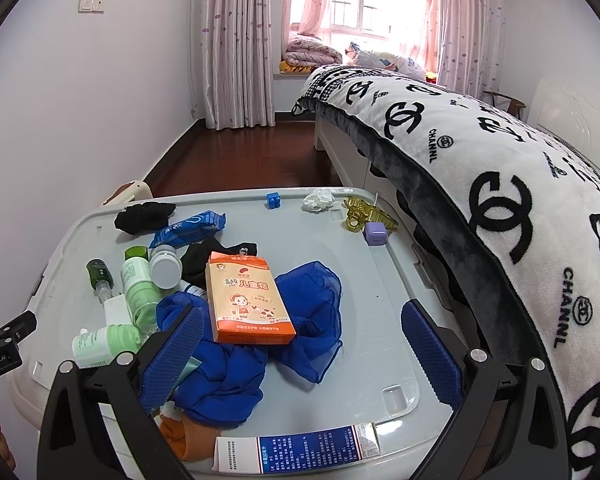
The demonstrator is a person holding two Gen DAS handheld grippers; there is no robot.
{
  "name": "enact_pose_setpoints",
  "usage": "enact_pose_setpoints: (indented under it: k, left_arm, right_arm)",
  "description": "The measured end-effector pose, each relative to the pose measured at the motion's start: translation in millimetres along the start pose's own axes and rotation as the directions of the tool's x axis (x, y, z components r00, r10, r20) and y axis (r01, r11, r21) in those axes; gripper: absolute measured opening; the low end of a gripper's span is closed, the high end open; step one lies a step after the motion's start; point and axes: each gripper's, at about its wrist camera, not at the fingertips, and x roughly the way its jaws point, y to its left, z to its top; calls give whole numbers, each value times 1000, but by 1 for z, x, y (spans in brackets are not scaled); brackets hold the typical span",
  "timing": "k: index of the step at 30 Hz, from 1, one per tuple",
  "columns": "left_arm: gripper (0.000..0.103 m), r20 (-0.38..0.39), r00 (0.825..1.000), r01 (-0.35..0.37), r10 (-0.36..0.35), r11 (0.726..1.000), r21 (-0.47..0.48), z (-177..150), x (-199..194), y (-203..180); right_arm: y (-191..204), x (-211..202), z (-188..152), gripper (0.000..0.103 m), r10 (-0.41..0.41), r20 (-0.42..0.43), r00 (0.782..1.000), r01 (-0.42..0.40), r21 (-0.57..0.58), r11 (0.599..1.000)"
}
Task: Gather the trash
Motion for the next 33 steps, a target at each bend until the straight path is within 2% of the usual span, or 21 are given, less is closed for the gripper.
enact_pose_setpoints:
  k: [17, 19, 20, 22, 23, 25, 27, 29, 30, 31, 33]
  left_arm:
    - [96, 1, 1000, 14, -14, 999, -32, 0, 1, 4]
    - [96, 24, 1000, -1, 2, 999, -42, 1, -1, 6]
    - [96, 48, 998, -36, 39, 998, -55, 1, -4, 7]
    - [96, 74, 990, -111, 118, 990, -87, 2, -7, 15]
    - [96, 85, 983, -155, 164, 982, -110, 3, -9, 19]
    - [96, 105, 966, -216, 235, 962, -164, 4, -16, 30]
    - [96, 98, 957, -247, 272, 946, -208, 5, -19, 41]
    - [96, 77, 963, -234, 258, 944, -232, 6, -17, 50]
    - [96, 53, 968, -226, 245, 945, -238, 7, -14, 54]
    - [96, 33, 971, -222, 236, 945, -240, 6, -11, 56]
    - [96, -2, 975, -214, 220, 945, -246, 6, -7, 62]
  right_arm:
    - [5, 5, -4, 98, -4, -13, 1000, 3, -16, 1000]
    - [6, 3, -4, 98, 20, 4, 1000, -20, -23, 1000]
    - [7, 0, -6, 98, 48, 22, 999, -48, -27, 999]
    - [12, -6, -10, 98, 190, 40, 981, -189, -31, 982]
    - [17, -6, -13, 98, 294, 12, 956, -294, -23, 956]
    - [31, -1, -22, 98, 408, -66, 911, -408, 13, 913]
    - [50, 12, -38, 98, 444, -176, 879, -439, 69, 896]
    - [61, 24, -50, 98, 480, -236, 845, -458, 143, 877]
    - [67, 31, -54, 96, 482, -266, 835, -452, 170, 876]
    - [73, 35, -55, 94, 472, -280, 836, -438, 180, 881]
    - [80, 48, -58, 84, 438, -288, 852, -387, 219, 896]
